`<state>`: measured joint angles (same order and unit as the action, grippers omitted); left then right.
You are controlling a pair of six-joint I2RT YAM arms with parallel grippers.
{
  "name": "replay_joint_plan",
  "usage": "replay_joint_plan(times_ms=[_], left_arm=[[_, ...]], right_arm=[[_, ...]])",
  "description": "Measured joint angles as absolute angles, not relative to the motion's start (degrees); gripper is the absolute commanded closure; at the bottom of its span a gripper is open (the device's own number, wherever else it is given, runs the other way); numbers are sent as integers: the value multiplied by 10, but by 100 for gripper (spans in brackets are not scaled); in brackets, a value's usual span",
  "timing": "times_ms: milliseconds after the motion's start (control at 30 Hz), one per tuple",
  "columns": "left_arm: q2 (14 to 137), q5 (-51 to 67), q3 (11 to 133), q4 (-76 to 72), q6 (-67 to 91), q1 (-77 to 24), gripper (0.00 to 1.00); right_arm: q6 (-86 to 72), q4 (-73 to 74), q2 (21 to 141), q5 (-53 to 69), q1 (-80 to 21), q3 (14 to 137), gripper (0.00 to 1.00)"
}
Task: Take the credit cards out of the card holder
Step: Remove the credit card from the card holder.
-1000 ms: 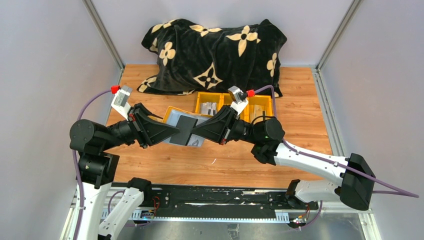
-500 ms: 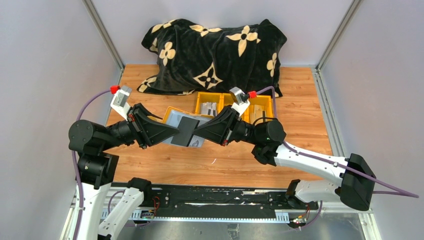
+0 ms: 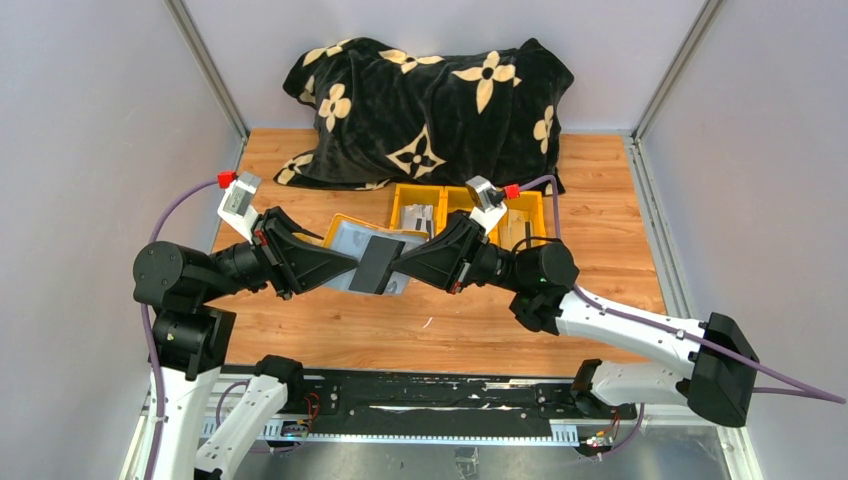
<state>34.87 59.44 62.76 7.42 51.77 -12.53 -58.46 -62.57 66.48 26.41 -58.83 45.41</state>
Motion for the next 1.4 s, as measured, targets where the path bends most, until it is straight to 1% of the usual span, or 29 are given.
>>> replay_joint_plan(times_ms=[33, 167, 233, 300, 467, 567, 700, 1067, 1400], left_arm=[[349, 594, 628, 74, 517, -125, 100], [349, 594, 628, 75, 514, -125, 100], [349, 593, 628, 76, 512, -125, 100], [349, 589, 629, 76, 510, -125, 100], [349, 583, 638, 76, 509, -125, 100], [349, 583, 640, 74, 508, -125, 100], [349, 582, 640, 74, 508, -125, 100], [354, 581, 655, 85, 501, -126, 100], [351, 522, 701, 143, 419, -129, 100]], right_arm=[[-585, -626, 665, 264, -588, 454, 92], [-590, -639, 675, 264, -588, 454, 77], [-593, -648, 686, 265, -588, 456, 73], [-594, -650, 698, 267, -588, 465, 72], [-597, -661, 713, 271, -589, 479, 75], [-604, -673, 718, 275, -589, 482, 83], [-608, -684, 719, 286, -589, 484, 99], [-611, -707, 715, 291, -591, 479, 100], [-633, -763, 722, 253, -591, 452, 100]])
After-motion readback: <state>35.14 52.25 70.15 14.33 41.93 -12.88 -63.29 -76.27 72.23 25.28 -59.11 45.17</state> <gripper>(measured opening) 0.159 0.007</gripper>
